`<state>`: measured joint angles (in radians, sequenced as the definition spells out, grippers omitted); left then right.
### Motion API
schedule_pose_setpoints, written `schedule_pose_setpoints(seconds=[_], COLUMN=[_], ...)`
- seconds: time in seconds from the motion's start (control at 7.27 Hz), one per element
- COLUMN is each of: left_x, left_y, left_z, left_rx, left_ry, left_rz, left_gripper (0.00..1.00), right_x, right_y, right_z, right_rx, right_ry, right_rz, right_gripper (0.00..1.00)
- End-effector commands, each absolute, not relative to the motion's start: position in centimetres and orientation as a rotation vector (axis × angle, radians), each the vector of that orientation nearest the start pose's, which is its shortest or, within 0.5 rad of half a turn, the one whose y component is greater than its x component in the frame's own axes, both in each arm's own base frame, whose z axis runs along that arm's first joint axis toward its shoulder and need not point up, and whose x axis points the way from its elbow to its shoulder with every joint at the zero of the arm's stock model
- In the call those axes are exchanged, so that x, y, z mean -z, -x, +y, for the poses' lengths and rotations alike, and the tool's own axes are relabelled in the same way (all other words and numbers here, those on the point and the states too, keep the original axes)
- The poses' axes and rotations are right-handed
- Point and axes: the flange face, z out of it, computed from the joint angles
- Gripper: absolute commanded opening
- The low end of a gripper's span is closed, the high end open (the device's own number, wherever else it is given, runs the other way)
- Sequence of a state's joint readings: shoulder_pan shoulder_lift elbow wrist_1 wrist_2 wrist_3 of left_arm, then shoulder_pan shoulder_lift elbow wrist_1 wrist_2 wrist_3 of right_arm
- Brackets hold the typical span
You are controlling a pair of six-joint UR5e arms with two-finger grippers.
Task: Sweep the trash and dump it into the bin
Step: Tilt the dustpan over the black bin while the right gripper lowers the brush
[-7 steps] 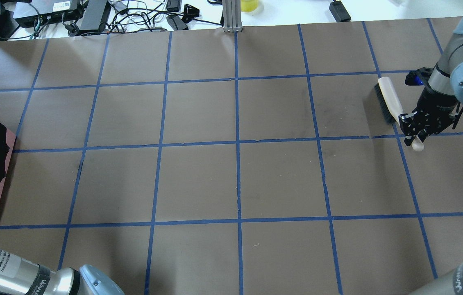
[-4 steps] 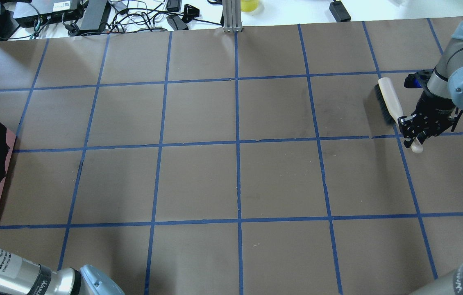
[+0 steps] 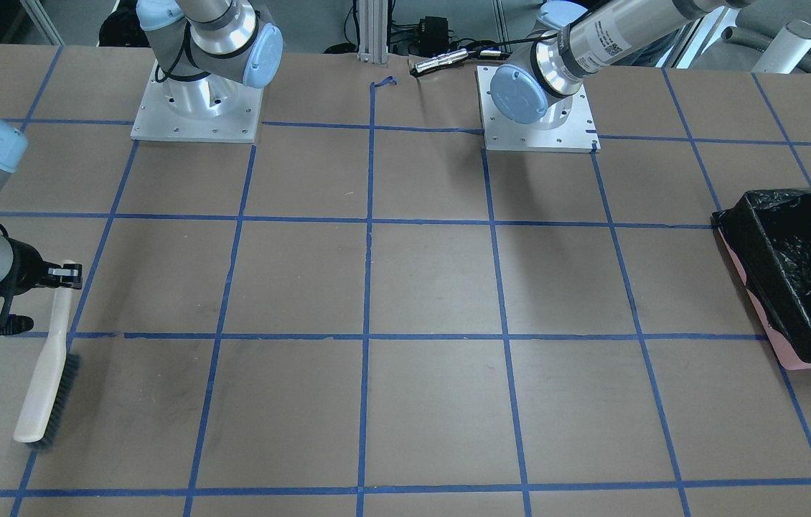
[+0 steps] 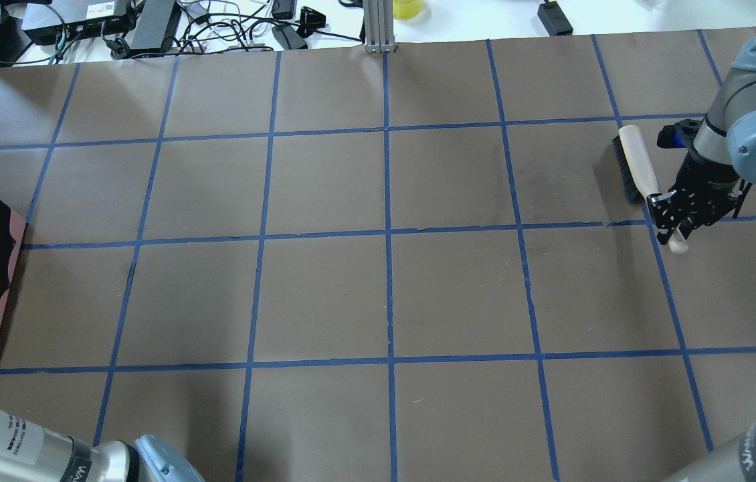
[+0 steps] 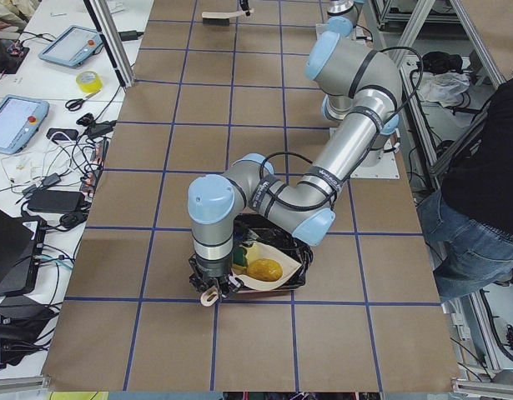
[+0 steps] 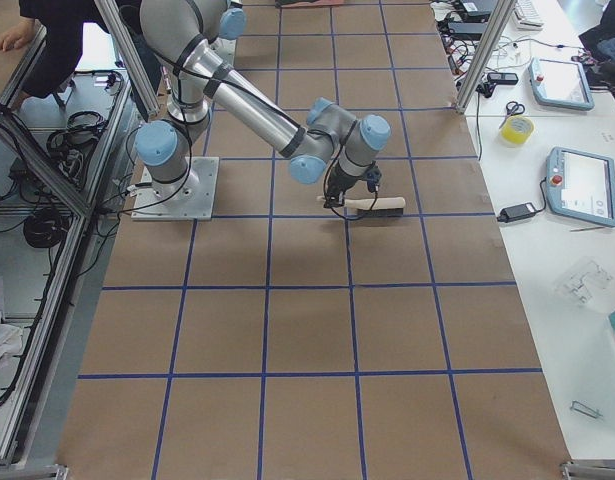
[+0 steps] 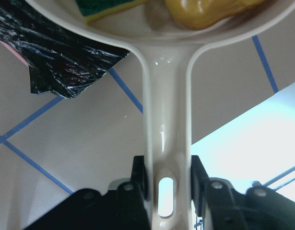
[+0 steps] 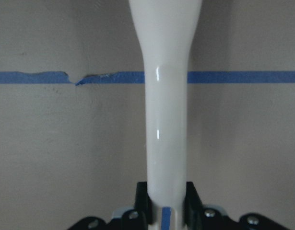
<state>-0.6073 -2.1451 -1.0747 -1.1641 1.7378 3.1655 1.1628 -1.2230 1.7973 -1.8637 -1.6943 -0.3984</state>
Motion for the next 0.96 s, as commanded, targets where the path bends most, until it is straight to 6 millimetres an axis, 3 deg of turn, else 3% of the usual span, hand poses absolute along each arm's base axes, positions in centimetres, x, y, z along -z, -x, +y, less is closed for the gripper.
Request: schedule_pose_setpoints(seconds=[0.0,0.28,0.55,0.69,0.83], left_x=[-41.8,-41.5,-41.6,-41.7,-42.5], left_y=[-51.9,-48.9,-47.3,-47.3,-47.4], left_z=[-50.6,-48.5,-47.2,-47.2,-47.1], left_rx=[0.612,0.686,0.783,0.797,0.850], left_ry=[2.984,3.017,3.095,3.113,3.141], left_rz=[-1.570,-1.597,-1.526,-1.517,-1.500], left_gripper=[0.00,0.00,0.00,0.00,0.00], right_x=[-22.5,-22.6,-23.6,-25.9,-30.2], right_y=[10.4,10.4,10.2,9.5,8.4], right_z=[-54.7,-54.7,-55.3,-56.0,-56.3], right_rx=[-0.481,-0.478,-0.423,-0.337,-0.236], right_ry=[0.010,0.008,-0.008,-0.047,-0.025], right_rz=[3.103,3.106,3.119,3.151,3.189], right_gripper=[0.55,0.58,0.73,0.91,0.97])
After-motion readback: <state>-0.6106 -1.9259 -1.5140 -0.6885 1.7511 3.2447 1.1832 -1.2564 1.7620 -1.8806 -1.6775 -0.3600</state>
